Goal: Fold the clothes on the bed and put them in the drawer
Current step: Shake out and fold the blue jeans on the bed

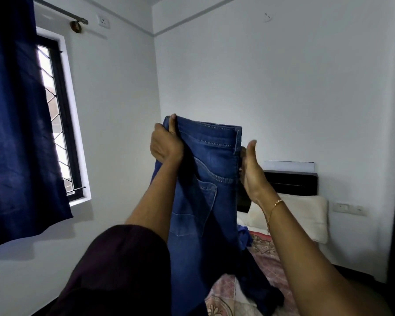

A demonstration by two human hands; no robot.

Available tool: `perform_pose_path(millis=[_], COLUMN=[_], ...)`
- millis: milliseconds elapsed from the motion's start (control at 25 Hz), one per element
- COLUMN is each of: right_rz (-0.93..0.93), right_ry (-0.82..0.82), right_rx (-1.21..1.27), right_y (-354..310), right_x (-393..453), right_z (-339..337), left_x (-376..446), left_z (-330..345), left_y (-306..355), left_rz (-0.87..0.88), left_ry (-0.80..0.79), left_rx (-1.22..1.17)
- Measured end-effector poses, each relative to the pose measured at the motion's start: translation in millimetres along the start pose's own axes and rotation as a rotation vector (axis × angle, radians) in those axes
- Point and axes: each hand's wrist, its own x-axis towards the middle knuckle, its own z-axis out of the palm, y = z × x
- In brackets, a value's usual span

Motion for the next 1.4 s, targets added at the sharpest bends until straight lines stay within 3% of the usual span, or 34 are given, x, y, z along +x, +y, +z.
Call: perform_pose_path(millis=[80, 160, 320, 480, 560, 680, 760, 880, 960, 1080, 1240, 1320, 1400], right_rz=[0.03, 0.008, 0.027, -0.092, -0.107, 0.07, 0.174, 0.151, 0.022, -0.227, -0.333, -0.294, -0.138], right_ry=[0.01, 0.127, 0.413, 0.644, 0.61, 0.207, 0.037, 0.137, 0.201, 0.346, 0.542, 0.622, 0.661], right_rx=[-0.223, -0.436, -0.297, -0.57, -0.648, -0.418, -0.3, -0.167, -0.196, -0.476, -0.867, -0.998, -1.135], right_y=[14.0, 34.7, 19.5, -9.7, -12.9, -1.8, 6.2, 13.6, 28.0, 74.3, 126.1, 136.8, 142.7], right_x=[-2.6, -1.6, 34.1, 82.5, 97.4, 90.4, 73.0, 41.7, 17.1, -21.3, -58.6, -69.2, -76.9], right_z=[-4.0, -13.4, -17.9, -24.8, -22.3, -2.4, 12.2, 23.9, 27.2, 19.7, 5.9, -2.6, -14.0], left_x=[9.9, 14.6, 9.9, 28.6, 32.1, 21.8, 11.5, -1.0, -8.0, -22.7, -38.1, -41.9, -43.6], left_z=[5.2, 8.2, -3.0, -20.6, -28.8, -21.7, -3.3, 26.8, 38.6, 52.7, 67.7, 73.2, 76.9], left_y=[6.0, 13.0, 16.1, 10.8, 17.6, 31.0, 33.2, 25.4, 18.6, 18.6, 23.5, 28.0, 33.6], left_rz=[0.022, 0.069, 0.271, 0.263, 0.071, -0.219, -0.31, -0.402, -0.444, -0.483, -0.446, -0.443, -0.443], left_ry=[0.057, 0.044, -0.009, -0.158, -0.36, -0.512, -0.463, -0.361, -0.323, -0.298, -0.25, -0.206, -0.178], left_rx=[-0.001, 0.013, 0.019, -0.023, -0.351, -0.616, -0.651, -0.684, -0.692, -0.675, -0.715, -0.733, -0.76])
